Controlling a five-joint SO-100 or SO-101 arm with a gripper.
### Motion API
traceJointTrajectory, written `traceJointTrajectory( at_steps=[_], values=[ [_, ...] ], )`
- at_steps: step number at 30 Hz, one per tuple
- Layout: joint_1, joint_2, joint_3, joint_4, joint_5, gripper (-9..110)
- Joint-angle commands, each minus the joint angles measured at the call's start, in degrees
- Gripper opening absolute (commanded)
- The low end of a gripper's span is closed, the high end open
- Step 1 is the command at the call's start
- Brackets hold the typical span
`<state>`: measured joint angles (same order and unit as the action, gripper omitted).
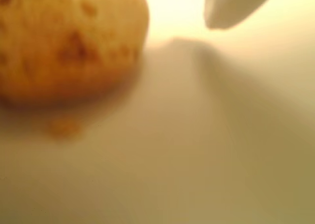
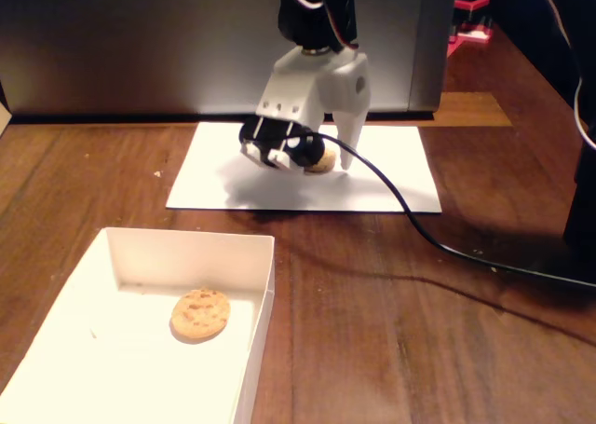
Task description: Grasp a mini cookies block and put it in the white box.
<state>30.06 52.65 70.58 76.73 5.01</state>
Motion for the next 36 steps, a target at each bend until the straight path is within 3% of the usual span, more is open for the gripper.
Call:
traceJointTrajectory(
  at_steps=[1, 13, 26, 36],
  values=[
    [-0.62, 2.11, -4.57, -0.79, 0.97, 35],
    [-0.62, 1.76, -4.75, -2.11, 1.58, 31],
    [-0.53, 2.20, -4.83, -2.29, 1.76, 16],
    [-0.09, 3.78, -4.83, -2.55, 0.70, 18]
  ],
)
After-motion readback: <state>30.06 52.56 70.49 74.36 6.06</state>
